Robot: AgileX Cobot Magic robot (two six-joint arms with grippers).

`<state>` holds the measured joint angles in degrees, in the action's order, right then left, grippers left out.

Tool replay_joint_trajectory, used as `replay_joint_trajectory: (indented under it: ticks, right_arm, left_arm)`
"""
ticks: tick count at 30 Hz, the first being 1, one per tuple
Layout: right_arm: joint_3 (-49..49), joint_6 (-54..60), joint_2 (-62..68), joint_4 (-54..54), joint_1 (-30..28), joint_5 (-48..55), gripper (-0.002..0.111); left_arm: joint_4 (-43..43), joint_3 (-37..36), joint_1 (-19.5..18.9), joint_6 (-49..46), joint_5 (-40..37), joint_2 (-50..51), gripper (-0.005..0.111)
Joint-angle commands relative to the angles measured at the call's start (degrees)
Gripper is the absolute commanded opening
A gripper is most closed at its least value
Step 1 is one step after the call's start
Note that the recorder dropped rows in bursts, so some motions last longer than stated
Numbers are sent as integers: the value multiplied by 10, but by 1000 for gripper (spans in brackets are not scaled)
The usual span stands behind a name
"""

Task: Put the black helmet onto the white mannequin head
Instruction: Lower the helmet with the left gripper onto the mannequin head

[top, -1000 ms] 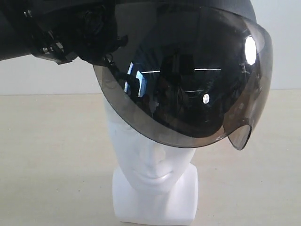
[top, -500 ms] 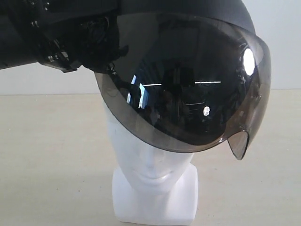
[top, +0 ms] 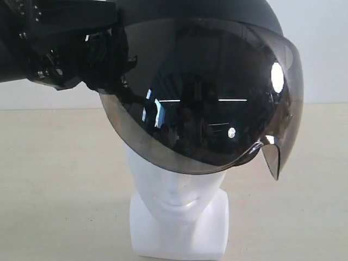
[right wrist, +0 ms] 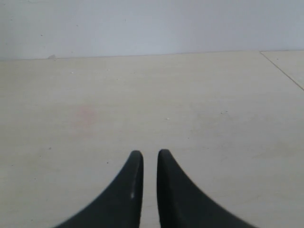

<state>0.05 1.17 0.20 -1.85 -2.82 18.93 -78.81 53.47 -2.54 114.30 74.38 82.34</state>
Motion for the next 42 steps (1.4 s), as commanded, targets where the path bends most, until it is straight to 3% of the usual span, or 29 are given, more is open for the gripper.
replay_joint_trajectory:
  ticks: [1, 24, 42]
  right_arm:
    - [-1, 1, -2, 1, 0, -5, 12]
    - [-1, 1, -2, 1, 0, -5, 12]
    - [-1, 1, -2, 1, 0, -5, 12]
  left_arm:
    - [-31, -1, -28, -52, -84, 6, 4]
    - [-123, -1, -28, -33, -134, 11, 4]
    - [-135, -22, -29, -37, -149, 11, 4]
